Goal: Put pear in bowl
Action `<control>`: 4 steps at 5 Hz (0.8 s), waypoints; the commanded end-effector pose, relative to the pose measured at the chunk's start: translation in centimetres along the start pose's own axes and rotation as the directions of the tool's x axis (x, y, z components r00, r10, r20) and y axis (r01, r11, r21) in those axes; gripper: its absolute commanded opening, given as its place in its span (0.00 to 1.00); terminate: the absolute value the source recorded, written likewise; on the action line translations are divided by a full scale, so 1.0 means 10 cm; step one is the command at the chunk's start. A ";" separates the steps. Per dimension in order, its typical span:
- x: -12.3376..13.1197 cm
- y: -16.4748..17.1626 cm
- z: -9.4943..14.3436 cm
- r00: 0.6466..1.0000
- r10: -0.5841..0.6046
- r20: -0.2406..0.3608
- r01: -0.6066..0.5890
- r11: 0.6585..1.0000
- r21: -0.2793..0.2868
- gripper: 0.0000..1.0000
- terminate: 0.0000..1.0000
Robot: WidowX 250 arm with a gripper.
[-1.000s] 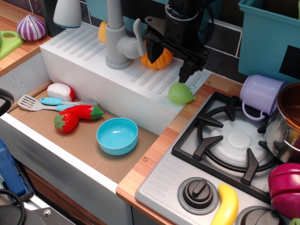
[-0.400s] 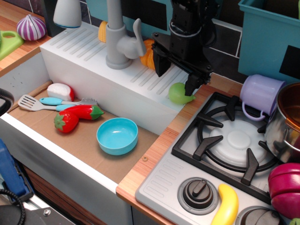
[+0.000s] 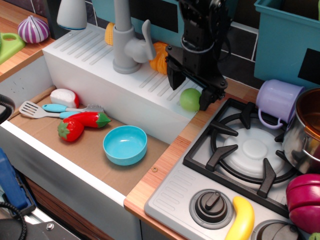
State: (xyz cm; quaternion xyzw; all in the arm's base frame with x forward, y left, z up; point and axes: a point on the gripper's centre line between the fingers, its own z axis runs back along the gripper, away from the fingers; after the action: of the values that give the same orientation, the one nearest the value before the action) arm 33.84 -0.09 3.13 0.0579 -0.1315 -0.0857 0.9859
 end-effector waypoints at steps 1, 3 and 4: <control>0.04 0.05 -0.04 0.998 0.003 0.062 -0.003 1.000 0.004 1.00 0.00; 0.05 0.03 -0.08 0.997 0.019 0.073 -0.019 1.000 0.008 0.00 0.00; 0.04 0.01 -0.03 0.998 0.038 0.052 -0.042 0.997 0.063 0.00 0.00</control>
State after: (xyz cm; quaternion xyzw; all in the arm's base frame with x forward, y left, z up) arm 32.67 0.20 1.49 0.1089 -0.1126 -0.0497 0.9864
